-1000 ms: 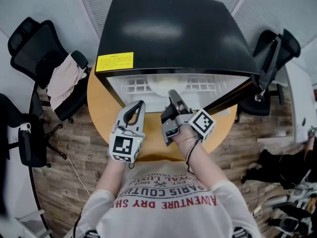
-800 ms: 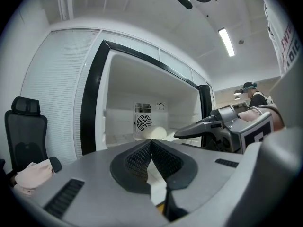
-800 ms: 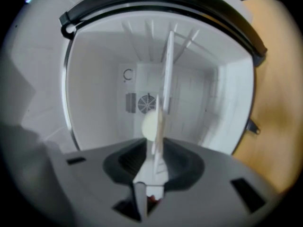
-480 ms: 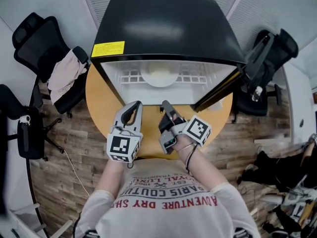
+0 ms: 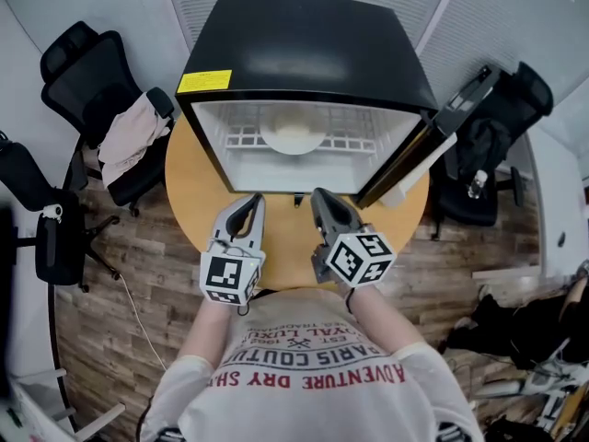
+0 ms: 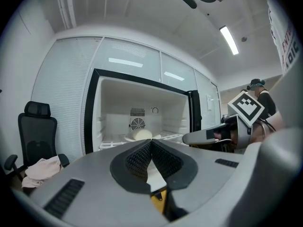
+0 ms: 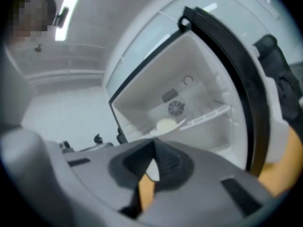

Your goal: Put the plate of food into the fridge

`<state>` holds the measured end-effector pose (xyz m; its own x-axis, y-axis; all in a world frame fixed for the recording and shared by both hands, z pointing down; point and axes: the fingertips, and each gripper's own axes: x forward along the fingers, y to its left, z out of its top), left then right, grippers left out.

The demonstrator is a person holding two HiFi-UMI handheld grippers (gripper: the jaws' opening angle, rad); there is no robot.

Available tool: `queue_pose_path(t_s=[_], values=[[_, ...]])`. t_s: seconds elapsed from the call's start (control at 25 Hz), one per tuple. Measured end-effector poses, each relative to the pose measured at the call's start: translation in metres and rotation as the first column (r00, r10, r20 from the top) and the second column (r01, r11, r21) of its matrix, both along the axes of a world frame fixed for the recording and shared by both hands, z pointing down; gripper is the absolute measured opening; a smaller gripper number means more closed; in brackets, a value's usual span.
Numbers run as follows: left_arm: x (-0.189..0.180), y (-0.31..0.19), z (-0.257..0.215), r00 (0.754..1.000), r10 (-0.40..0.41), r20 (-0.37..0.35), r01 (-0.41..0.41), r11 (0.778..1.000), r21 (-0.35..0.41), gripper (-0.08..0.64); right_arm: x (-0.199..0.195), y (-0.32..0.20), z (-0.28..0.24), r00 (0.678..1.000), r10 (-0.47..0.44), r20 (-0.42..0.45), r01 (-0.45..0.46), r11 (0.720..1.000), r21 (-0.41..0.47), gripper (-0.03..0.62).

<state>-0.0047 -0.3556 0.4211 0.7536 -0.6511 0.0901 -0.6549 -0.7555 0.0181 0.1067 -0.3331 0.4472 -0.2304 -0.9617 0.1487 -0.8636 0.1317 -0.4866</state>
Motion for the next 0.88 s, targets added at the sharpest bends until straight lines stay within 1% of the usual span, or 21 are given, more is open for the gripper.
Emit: queue_pose_path(t_s=[0.08,0.16,0.28,0.36,0.44,0.56,0.88], values=[[0.002,0.002,0.000,1.000,-0.001,0.002,0.001,1.000,0.004,0.034,0.004,0.003,-0.011,0.989,0.003,-0.148,0.004,0.999,0.050,0.028],[0.005,0.004,0.000,1.000,0.001,0.003,-0.001,1.000,0.007,0.034,0.007,0.007,-0.020,0.966,0.013,-0.259,0.011,0.996,0.090,0.028],[0.010,0.006,-0.001,1.000,0.006,0.005,-0.006,1.000,0.014,0.032,0.010,0.011,-0.030,0.928,0.036,-0.370,0.014,0.991,0.132,0.028],[0.011,0.007,-0.003,1.000,0.006,0.009,-0.006,1.000,0.026,0.032,0.012,0.013,-0.034,0.903,0.049,-0.426,0.018,0.988,0.151,0.028],[0.013,0.007,-0.006,1.000,0.004,0.010,-0.004,0.999,0.035,0.032,0.013,0.015,-0.037,0.886,0.058,-0.459,0.020,0.986,0.163,0.028],[0.013,0.007,-0.008,1.000,0.000,0.005,0.000,0.999,0.038,0.034,0.015,0.017,-0.040,0.873,0.070,-0.483,0.019,0.984,0.176,0.028],[0.018,0.006,-0.013,1.000,0.004,0.005,-0.004,0.999,0.049,0.034,0.017,0.018,-0.046,0.858,0.087,-0.506,0.012,0.982,0.188,0.028]])
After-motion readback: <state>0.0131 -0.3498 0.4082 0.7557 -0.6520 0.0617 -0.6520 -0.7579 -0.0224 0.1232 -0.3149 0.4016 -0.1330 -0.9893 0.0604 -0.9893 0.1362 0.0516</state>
